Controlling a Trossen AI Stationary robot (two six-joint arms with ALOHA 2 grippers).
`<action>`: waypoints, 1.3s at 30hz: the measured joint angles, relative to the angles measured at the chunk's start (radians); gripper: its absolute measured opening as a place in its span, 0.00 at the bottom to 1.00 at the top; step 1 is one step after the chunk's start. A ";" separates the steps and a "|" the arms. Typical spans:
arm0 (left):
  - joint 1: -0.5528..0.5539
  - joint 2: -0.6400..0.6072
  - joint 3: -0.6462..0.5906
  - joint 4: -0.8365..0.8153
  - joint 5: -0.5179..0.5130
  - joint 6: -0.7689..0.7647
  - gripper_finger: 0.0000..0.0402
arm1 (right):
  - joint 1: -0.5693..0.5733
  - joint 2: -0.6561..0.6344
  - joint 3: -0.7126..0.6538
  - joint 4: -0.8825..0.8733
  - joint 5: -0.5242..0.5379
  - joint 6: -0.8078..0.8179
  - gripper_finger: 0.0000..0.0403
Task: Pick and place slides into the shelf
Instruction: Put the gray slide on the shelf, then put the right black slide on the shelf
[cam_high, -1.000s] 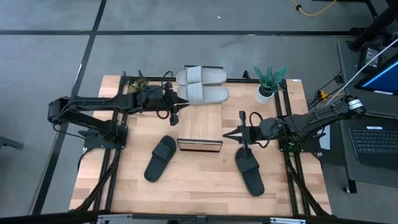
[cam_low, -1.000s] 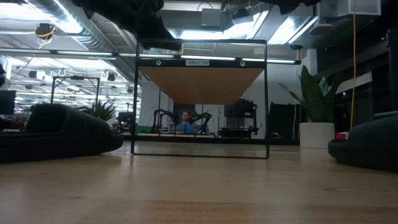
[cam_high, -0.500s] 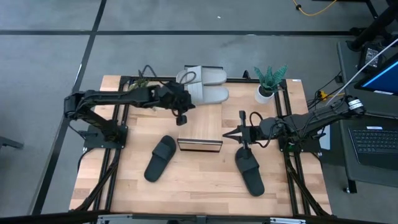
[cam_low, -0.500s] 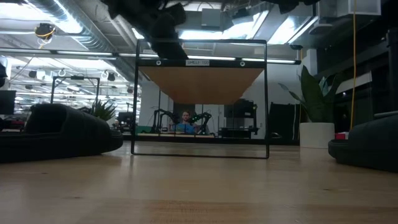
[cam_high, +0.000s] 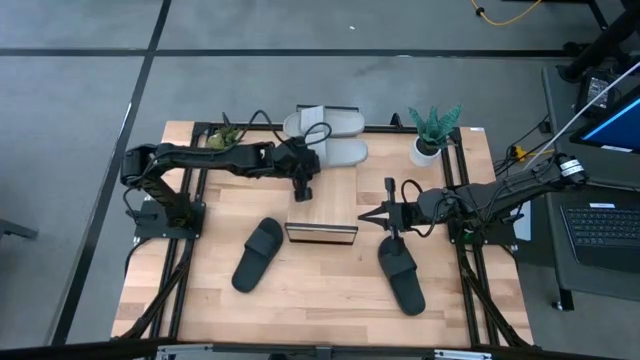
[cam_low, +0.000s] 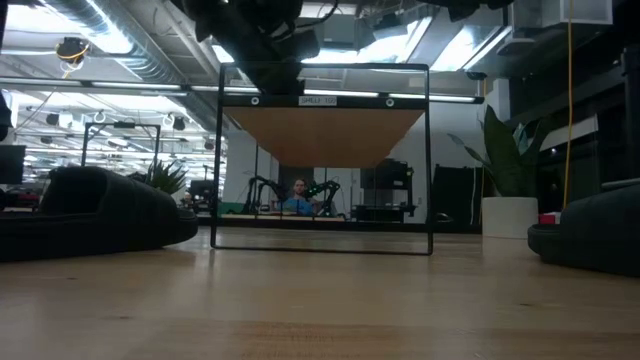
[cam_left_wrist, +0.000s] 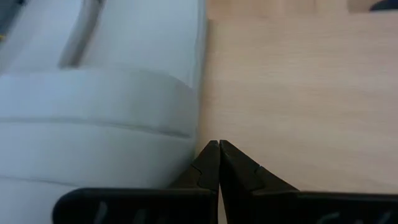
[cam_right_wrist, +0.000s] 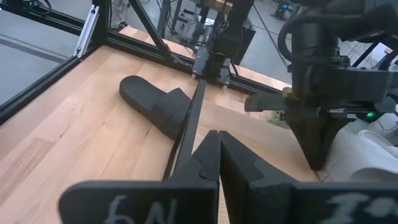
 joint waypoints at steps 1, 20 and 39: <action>0.000 0.000 0.000 0.007 -0.011 0.000 0.00 | 0.000 0.000 0.000 0.000 0.000 0.000 0.01; 0.037 0.000 0.000 0.076 -0.031 0.022 0.00 | 0.000 0.000 0.000 0.003 0.000 0.027 0.01; -0.027 -0.006 0.069 -0.026 -0.034 0.044 0.00 | 0.000 0.000 0.000 0.074 -0.001 0.019 0.01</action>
